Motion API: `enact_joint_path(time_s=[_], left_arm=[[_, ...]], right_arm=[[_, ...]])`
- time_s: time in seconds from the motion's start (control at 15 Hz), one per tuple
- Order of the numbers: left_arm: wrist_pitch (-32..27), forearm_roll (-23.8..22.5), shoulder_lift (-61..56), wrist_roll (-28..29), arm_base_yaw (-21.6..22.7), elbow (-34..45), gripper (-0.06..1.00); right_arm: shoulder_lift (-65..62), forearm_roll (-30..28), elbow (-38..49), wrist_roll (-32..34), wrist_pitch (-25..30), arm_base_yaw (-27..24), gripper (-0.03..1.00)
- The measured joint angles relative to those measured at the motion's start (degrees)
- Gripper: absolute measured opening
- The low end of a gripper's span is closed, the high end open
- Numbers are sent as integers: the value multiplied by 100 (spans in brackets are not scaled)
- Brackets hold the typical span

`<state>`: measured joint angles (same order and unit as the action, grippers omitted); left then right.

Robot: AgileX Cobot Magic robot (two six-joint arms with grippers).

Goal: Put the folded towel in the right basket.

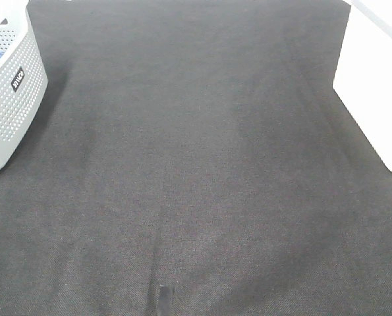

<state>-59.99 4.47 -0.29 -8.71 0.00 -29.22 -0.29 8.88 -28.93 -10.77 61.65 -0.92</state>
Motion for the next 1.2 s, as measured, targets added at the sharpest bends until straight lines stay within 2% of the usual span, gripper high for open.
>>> enact_joint_path(time_s=[0.33,0.53,1.2], left_arm=[[0,0,0,0,0,0,99],[0,0,0,0,0,0,99],[0,0,0,6,0,0,99]], right_arm=[[0,-138,0,178,-23,653,98],[0,-304,0,596,-29,670,98],[0,-407,6,693,-34,670,98]])
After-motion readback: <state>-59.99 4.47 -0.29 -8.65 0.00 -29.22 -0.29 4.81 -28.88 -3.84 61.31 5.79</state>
